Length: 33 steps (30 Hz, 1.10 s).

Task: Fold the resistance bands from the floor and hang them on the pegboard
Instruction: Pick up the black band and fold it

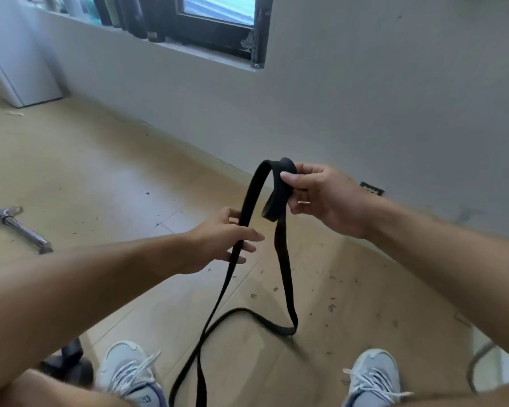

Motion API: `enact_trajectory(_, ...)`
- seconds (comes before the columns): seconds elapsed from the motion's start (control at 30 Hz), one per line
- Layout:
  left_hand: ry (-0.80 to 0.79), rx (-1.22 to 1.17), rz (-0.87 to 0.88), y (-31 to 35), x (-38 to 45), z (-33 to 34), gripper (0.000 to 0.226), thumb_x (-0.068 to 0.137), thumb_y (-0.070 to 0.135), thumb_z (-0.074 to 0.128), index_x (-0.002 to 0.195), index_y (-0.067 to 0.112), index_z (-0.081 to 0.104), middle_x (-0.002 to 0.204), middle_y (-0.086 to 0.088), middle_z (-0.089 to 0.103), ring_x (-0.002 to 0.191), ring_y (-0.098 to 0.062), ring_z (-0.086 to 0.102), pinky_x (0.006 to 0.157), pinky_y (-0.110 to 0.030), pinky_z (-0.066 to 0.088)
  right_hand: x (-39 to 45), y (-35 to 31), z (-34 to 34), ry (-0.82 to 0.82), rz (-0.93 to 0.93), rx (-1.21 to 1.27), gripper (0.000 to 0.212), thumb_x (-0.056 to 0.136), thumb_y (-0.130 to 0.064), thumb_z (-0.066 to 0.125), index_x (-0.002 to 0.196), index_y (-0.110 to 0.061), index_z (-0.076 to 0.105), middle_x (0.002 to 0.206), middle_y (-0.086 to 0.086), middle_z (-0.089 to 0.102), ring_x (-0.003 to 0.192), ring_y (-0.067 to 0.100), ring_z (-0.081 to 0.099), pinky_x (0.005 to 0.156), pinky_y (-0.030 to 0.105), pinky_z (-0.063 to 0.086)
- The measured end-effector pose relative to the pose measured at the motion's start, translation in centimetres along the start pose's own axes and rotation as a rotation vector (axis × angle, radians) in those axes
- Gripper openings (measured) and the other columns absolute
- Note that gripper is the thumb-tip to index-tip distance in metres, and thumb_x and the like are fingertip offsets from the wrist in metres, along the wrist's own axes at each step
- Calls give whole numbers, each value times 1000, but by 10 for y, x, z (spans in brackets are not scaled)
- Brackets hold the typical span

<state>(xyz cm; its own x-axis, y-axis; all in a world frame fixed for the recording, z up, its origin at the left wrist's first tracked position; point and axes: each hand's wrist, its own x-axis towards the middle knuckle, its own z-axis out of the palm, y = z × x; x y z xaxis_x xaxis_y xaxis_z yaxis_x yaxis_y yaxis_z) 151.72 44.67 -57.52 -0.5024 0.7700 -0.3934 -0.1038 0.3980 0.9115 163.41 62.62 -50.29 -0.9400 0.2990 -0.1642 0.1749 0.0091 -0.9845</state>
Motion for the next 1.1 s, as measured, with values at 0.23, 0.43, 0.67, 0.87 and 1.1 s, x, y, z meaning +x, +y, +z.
enact_trajectory(0.23, 81, 76, 119, -11, 19, 1, 81, 68, 22, 91, 136, 34, 50, 111, 4, 75, 109, -12, 69, 102, -35, 47, 21, 26, 12, -103, 20, -164, 17, 98, -23, 69, 107, -8, 71, 79, 3, 73, 59, 12, 61, 66, 25, 49)
enact_trajectory(0.43, -39, 209, 84, -15, 21, -2, 54, 77, 43, 84, 126, 34, 63, 109, 9, 77, 109, -4, 68, 100, -29, 44, 37, 53, 10, -18, 47, -300, 38, 100, -38, 66, 105, -1, 74, 84, 5, 73, 58, 13, 61, 69, 32, 49)
enact_trajectory(0.67, -51, 252, -19, -26, 27, 2, 30, 85, 36, 78, 110, 23, 70, 102, 5, 79, 96, -6, 73, 87, -28, 49, 32, 63, -4, -54, -40, -646, 27, 102, -41, 62, 105, -18, 77, 91, -1, 76, 74, 20, 69, 71, 30, 53)
enact_trajectory(0.87, 204, 246, -147, -47, 35, -9, 30, 88, 29, 76, 110, 12, 68, 99, -5, 78, 94, -21, 74, 93, -43, 55, 24, 91, -32, 21, 8, -891, 24, 103, -43, 60, 109, -25, 73, 92, -11, 69, 83, 6, 63, 70, 21, 46)
enact_trajectory(1.1, 247, -50, -20, -21, 36, -16, 26, 95, 14, 68, 115, -2, 62, 104, -22, 76, 87, -30, 77, 81, -40, 63, 18, 121, -48, -237, 360, -1335, 64, 97, -39, 70, 153, -20, 47, 146, 7, 58, 129, 26, 58, 106, 37, 49)
